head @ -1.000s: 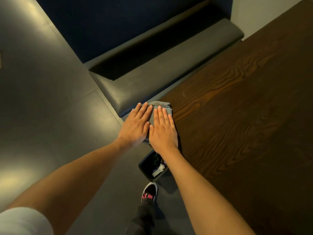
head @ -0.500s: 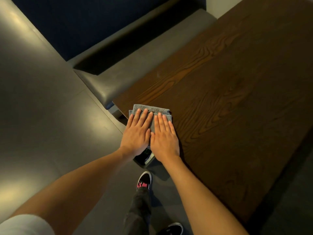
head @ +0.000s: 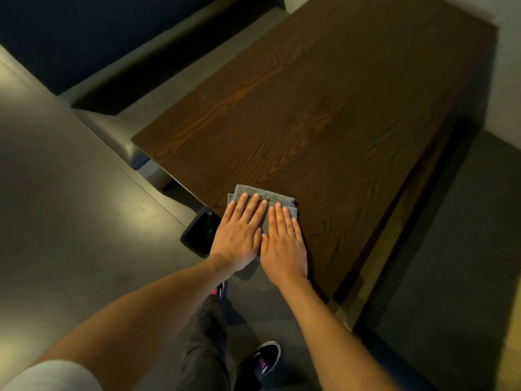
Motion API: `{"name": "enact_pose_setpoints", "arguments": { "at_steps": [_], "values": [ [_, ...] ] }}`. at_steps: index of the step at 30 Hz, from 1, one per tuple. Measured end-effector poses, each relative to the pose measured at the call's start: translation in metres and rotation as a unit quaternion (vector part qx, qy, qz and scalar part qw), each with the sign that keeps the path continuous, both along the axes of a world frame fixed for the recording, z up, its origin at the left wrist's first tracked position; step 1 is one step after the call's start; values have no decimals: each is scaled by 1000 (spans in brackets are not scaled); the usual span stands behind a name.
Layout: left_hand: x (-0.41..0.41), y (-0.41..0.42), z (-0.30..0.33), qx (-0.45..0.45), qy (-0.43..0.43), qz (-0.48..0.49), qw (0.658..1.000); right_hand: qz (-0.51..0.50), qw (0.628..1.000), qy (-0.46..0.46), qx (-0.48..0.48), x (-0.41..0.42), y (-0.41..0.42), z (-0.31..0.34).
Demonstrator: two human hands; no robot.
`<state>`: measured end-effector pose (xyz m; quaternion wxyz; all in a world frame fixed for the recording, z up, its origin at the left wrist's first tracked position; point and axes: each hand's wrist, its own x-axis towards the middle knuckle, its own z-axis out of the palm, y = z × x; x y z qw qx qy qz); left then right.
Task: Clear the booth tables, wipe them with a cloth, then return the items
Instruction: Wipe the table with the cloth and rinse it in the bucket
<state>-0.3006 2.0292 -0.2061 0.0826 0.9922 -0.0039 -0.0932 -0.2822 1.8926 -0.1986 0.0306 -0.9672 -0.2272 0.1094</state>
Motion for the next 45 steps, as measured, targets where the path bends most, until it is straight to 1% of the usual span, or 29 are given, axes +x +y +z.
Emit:
{"name": "enact_pose_setpoints", "arguments": {
  "at_steps": [10,17,19,22,24,26,28,30,33,35,38,41,45],
  "values": [
    [-33,-103,0,-14,-11,-78,997,-83,996,-14,-13,-53,-104,-2],
    [-43,-142,4,-24,5,-140,990,-154,987,-7,38,-78,-146,-3],
    [-41,-141,7,-24,15,-153,988,-159,986,12,52,-77,-150,-5],
    [-35,-138,10,-26,34,-174,984,-191,974,49,111,-76,-149,-5],
    [-26,-137,12,-28,39,-192,980,-224,959,65,160,-75,-147,-3],
    [-14,-137,16,-38,44,-213,975,-274,930,98,226,-70,-143,2],
    [0,-140,17,-47,46,-226,972,-341,876,128,317,-61,-140,3],
    [12,-143,19,-49,47,-222,973,-384,825,128,394,-49,-133,2],
    [36,-155,17,-34,42,-213,976,-432,766,112,464,-25,-125,-4],
    [51,-160,17,-33,42,-212,976,-451,750,94,475,-8,-123,-5],
    [83,-167,15,-40,51,-221,973,-468,744,55,475,21,-126,-7],
    [115,-172,15,-56,53,-234,969,-484,733,49,475,47,-132,-10],
    [143,-179,14,-52,45,-247,967,-486,721,47,491,73,-139,-10]
  ]
}}
